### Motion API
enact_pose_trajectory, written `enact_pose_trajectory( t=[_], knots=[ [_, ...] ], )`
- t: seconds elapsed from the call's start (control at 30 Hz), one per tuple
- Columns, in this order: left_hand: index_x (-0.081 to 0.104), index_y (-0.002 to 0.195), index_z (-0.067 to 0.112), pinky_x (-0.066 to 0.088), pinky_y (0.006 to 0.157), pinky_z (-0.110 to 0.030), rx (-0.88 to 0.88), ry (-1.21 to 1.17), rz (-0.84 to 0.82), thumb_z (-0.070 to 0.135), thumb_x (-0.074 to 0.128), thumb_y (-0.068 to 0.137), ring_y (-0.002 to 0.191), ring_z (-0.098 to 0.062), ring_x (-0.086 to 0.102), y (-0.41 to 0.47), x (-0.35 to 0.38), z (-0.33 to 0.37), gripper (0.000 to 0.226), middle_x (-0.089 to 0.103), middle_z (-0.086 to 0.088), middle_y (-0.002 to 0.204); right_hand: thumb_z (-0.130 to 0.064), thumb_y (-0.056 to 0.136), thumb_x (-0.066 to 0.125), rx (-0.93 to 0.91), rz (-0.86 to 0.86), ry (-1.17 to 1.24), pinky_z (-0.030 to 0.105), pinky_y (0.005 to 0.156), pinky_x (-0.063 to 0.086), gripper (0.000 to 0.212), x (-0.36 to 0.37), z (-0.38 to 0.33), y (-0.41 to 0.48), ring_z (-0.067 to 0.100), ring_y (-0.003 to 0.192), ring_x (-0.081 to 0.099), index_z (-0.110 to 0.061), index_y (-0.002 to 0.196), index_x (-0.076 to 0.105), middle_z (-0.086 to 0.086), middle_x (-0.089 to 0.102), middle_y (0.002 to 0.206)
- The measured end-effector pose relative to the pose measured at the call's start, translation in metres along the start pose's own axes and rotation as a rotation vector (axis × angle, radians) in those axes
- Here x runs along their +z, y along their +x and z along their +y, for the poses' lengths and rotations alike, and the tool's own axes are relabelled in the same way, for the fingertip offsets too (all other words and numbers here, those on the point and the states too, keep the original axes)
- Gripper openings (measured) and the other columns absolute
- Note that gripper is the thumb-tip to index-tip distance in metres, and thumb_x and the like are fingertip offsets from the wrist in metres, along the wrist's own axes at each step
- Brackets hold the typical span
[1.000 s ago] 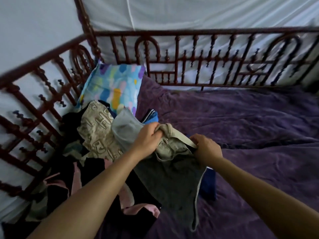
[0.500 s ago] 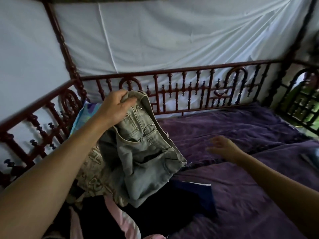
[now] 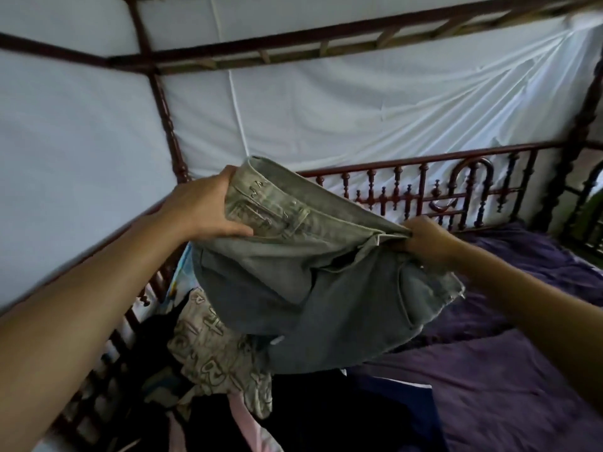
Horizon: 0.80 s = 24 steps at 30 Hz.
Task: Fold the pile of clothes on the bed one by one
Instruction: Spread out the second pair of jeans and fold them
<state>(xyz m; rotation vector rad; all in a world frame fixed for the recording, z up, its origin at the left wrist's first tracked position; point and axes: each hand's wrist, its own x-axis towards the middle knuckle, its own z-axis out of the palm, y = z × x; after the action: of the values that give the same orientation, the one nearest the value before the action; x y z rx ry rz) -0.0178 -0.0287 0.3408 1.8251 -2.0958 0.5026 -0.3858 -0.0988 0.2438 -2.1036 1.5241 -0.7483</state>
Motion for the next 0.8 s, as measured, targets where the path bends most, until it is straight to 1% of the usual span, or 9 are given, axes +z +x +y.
enact_pose_trajectory(
  t=[0.07,0.17,0.27,0.37,0.47,0.5,0.6,0.7,0.8],
  knots=[
    [0.049,0.12,0.02,0.047,0.077,-0.037,-0.055,-0.128,0.112,0.044,0.079,0.069,0.102,-0.036,0.061,0.014,-0.007,-0.005,0.064,0.066,-0.015,0.113,-0.02,0.08,0.076,-0.09,-0.024,-0.028,0.013,0.045,0.039,0.017,-0.046,-0.026,-0.009,-0.003,0.047,0.051,-0.017,0.065,0.068,-0.009,0.058,0.053],
    [0.065,0.109,0.011,0.042,0.077,-0.03,-0.1,-0.384,0.279,0.023,0.074,0.079,0.102,-0.035,0.062,0.045,-0.028,-0.005,0.033,0.067,-0.019,0.11,-0.03,0.075,0.08,-0.198,-0.066,-0.025,0.008,0.058,0.045,0.009,-0.102,-0.062,-0.031,-0.008,0.062,0.061,-0.023,0.078,0.075,-0.014,0.07,0.068],
    [0.068,0.097,0.016,0.05,0.08,-0.032,-0.117,-0.642,0.435,0.014,0.072,0.081,0.096,-0.027,0.064,0.078,-0.052,0.008,0.017,0.068,-0.01,0.102,-0.049,0.065,0.076,-0.2,-0.118,0.092,0.016,0.064,0.054,0.029,-0.142,-0.076,-0.052,0.007,0.074,0.071,-0.028,0.085,0.077,-0.005,0.075,0.082],
    [0.061,0.075,0.035,0.049,0.067,-0.022,-0.143,-0.817,0.519,0.017,0.068,0.083,0.079,-0.006,0.06,0.104,-0.048,0.037,0.021,0.065,0.005,0.089,-0.051,0.064,0.075,-0.153,-0.132,0.237,0.032,0.077,0.056,0.044,-0.165,-0.056,-0.065,0.025,0.087,0.072,-0.017,0.093,0.076,0.009,0.075,0.094],
    [0.062,0.067,0.019,0.047,0.067,-0.036,-0.166,-0.883,0.362,0.027,0.065,0.075,0.076,-0.015,0.055,0.124,0.0,0.078,0.012,0.063,-0.016,0.081,-0.048,0.069,0.073,-0.071,-0.118,0.232,0.032,0.08,0.056,0.042,-0.165,-0.008,-0.078,0.024,0.089,0.071,-0.015,0.095,0.075,0.009,0.075,0.097],
    [0.06,0.065,0.01,0.042,0.063,-0.034,-0.153,-0.857,0.286,0.029,0.062,0.071,0.074,-0.014,0.051,0.13,0.021,0.094,0.02,0.058,-0.019,0.072,-0.047,0.071,0.071,-0.027,-0.103,0.216,0.03,0.077,0.057,0.041,-0.162,0.014,-0.085,0.021,0.087,0.071,-0.013,0.093,0.075,0.008,0.075,0.095],
    [0.052,0.053,0.01,0.026,0.052,-0.03,0.008,-0.777,0.044,0.033,0.062,0.067,0.058,-0.007,0.035,0.138,0.081,0.16,0.029,0.042,-0.008,0.057,-0.041,0.078,0.069,0.142,-0.046,0.151,0.029,0.076,0.057,0.031,-0.15,0.098,-0.112,0.013,0.08,0.069,-0.012,0.086,0.075,0.005,0.075,0.088],
    [0.054,0.053,0.008,0.025,0.054,-0.031,0.161,-0.754,-0.173,0.024,0.072,0.077,0.055,-0.008,0.034,0.144,0.135,0.24,0.034,0.045,-0.011,0.056,-0.033,0.085,0.068,0.287,-0.002,0.06,0.026,0.073,0.049,0.015,-0.141,0.193,-0.147,-0.002,0.073,0.061,-0.02,0.082,0.074,-0.009,0.073,0.079],
    [0.062,0.066,-0.006,0.028,0.051,-0.023,0.227,-0.779,-0.357,0.012,0.074,0.081,0.056,-0.005,0.037,0.154,0.183,0.328,0.026,0.047,-0.011,0.06,-0.036,0.088,0.067,0.457,0.03,0.006,0.025,0.072,0.05,0.018,-0.142,0.284,-0.187,0.0,0.07,0.061,-0.022,0.079,0.073,-0.007,0.073,0.079]
  ],
)
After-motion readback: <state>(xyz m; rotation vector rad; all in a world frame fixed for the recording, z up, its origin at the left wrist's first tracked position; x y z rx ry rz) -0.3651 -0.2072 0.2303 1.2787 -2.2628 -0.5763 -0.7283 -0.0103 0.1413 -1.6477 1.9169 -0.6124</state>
